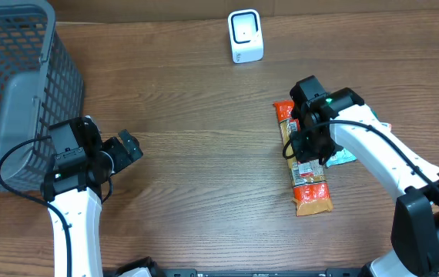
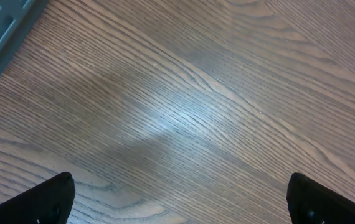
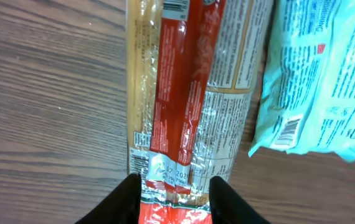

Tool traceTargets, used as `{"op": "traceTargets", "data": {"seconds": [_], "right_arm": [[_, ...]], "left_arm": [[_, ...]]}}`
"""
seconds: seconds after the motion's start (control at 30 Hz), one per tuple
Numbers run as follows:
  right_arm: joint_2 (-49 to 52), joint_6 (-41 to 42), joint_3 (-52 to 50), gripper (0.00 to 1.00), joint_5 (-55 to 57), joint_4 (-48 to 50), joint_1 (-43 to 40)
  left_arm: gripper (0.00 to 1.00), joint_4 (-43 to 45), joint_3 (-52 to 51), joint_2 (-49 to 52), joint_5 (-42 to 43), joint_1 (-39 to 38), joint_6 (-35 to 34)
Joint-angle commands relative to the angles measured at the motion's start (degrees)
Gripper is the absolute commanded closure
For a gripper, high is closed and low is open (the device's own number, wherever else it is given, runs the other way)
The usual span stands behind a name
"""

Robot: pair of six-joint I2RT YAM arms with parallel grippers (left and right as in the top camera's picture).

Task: Scan the item barcode
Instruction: 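Open the right gripper and lift it off the red stick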

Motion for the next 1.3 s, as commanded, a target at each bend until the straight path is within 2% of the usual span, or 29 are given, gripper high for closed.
{"op": "traceTargets", "data": {"seconds": [0.0, 0.23, 0.57, 0.77, 0.83, 0.87, 0.9, 0.93, 1.27], "right_arm": [[-0.5, 0.6, 1.2, 0.96, -1.4, -0.7, 0.0], [-0.5, 6.4, 1.2, 0.96, -6.2, -3.8, -1.0], [-0.9, 7.0, 1.3, 0.96, -8.0, -8.3, -5.5], [-7.9, 8.9, 1.2, 0.96, -7.6, -4.7, -5.9], [-10.4, 8.9, 1.2, 0.93, -6.7, -3.3, -5.9], [-11.3, 8.9, 1.2, 0.76, -5.5, -2.9, -5.9], [-11.8, 8.9, 1.2, 0.28, -4.6, -2.8, -5.9], [-12.1, 8.9, 1.2, 0.00, -3.9, -2.7, -5.9], [-12.0, 8.9, 1.2, 0.00, -3.7, -2.4, -5.9]], "left_arm": [[0.00, 0.0, 0.8, 0.3, -0.5, -0.3, -0.8], [0.00, 0.0, 0.8, 0.3, -0.5, -0.3, -0.8], [0.00, 0.0, 0.8, 0.3, -0.5, -0.3, -0.8], [0.00, 0.0, 0.8, 0.3, -0.5, -0.3, -0.8], [0.00, 0.0, 0.8, 0.3, -0.5, -0.3, -0.8], [0.00, 0.0, 0.8, 0.3, -0.5, -0.3, -0.8], [0.00, 0.0, 0.8, 0.3, -0.5, -0.3, -0.8], [0.00, 0.0, 0.8, 0.3, -0.5, -0.3, -0.8], [0.00, 0.0, 0.8, 0.3, -0.5, -0.3, -0.8]]}}
